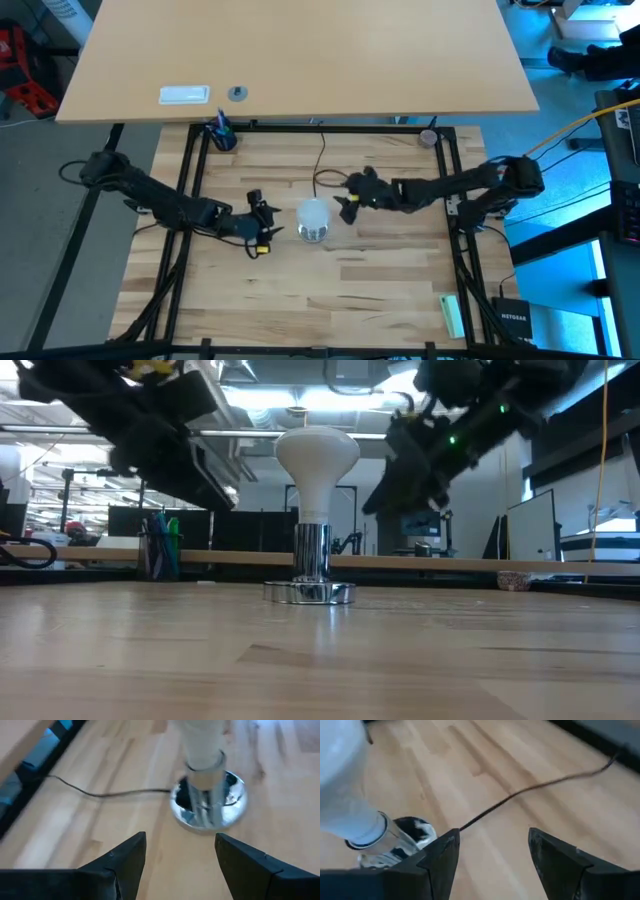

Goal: Screw lightbulb
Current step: Remove the lightbulb from the lamp

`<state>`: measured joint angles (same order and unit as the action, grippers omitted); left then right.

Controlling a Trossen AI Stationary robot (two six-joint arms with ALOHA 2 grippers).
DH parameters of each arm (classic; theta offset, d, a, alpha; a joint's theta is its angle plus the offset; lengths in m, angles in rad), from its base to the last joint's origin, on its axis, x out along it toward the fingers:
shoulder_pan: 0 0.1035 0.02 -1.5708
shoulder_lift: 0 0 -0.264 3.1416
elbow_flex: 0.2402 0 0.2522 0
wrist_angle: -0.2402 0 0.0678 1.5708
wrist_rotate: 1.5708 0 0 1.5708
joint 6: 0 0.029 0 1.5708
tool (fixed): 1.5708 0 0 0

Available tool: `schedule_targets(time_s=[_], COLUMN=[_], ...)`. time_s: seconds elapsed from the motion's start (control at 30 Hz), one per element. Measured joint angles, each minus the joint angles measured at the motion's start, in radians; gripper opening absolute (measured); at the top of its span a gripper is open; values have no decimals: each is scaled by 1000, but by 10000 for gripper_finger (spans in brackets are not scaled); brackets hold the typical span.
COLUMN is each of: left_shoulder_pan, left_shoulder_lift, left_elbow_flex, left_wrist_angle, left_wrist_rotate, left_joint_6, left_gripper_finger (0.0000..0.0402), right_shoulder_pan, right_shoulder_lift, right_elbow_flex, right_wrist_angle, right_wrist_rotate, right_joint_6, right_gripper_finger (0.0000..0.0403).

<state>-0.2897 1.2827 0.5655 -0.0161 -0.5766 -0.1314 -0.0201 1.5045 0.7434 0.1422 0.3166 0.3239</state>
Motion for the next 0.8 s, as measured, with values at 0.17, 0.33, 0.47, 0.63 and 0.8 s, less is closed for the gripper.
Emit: schedule_targets(time_s=[0.17, 0.33, 0.47, 0.63, 0.8], left_shoulder_pan=[27, 31, 37, 42, 42], left_shoulder_lift=[0, 0, 0, 0, 0], left_elbow_flex=[1, 1, 1, 1, 1], left_wrist_angle=[49, 54, 62, 63, 87], left_wrist_rotate=[-1, -1, 0, 0, 0], left_joint_6=[37, 35, 77, 86, -16], left_gripper_finger=[226, 226, 226, 226, 226], right_shoulder_pan=[52, 164, 242, 292, 281], right_shoulder_lift=[67, 195, 285, 392, 478], right_elbow_flex=[-134, -223, -214, -150, -66], right_wrist_angle=[389, 753, 774, 784, 781], right_wrist_rotate=[38, 160, 165, 240, 270], right_joint_6=[118, 75, 70, 48, -15], right_gripper_finger=[237, 237, 237, 237, 237])
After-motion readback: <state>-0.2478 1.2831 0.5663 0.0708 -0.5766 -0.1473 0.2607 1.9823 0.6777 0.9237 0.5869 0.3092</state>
